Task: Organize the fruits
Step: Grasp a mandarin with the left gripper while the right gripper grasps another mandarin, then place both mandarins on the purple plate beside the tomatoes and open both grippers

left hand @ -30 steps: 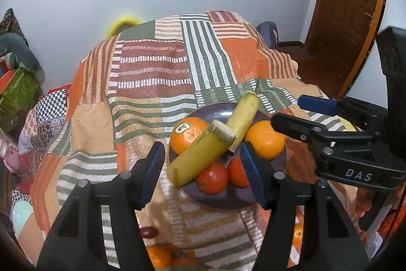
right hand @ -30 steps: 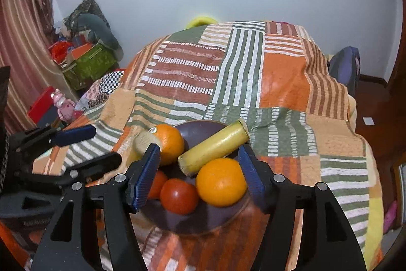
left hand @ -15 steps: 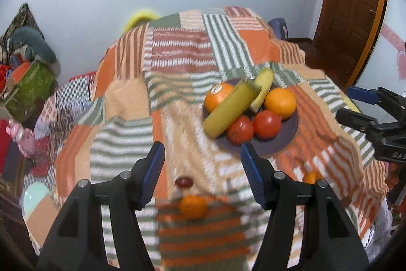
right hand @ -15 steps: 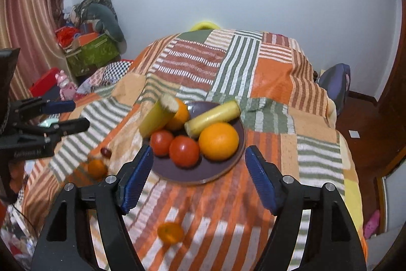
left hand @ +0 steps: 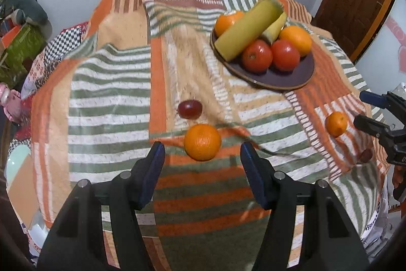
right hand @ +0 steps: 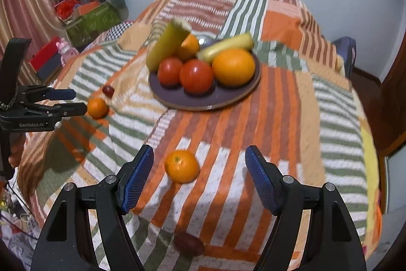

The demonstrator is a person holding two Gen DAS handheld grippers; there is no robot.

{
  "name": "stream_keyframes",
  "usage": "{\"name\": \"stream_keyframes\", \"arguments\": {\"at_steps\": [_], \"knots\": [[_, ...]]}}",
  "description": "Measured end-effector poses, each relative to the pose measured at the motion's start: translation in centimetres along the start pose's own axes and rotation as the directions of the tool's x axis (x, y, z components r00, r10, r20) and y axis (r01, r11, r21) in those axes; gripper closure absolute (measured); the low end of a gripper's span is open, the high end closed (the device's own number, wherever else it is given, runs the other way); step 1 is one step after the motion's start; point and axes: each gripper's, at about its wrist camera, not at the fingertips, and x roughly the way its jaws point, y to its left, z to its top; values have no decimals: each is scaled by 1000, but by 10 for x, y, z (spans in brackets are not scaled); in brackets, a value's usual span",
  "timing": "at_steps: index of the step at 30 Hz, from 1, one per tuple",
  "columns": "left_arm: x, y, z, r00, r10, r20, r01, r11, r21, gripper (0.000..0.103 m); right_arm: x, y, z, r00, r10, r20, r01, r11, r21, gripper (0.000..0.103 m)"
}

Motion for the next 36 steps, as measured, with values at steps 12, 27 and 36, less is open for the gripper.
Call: {"name": "stream_keyframes", "arguments": {"at_steps": [12, 27, 36], "knots": [[27, 4, 2, 1000, -19, -13, 18, 999, -41, 59, 26, 11, -13, 995, 52, -86, -53, 999, -10, 59], [12, 1, 6, 999, -35, 24, 36, 999, -33, 65, 17, 6, -7, 997, 71, -37, -71, 997, 3, 70], [-7, -23, 29, 994, -65, 86, 65, 998, 3, 65, 8, -2, 16, 998, 57, 35, -57, 998, 10, 70]]}}
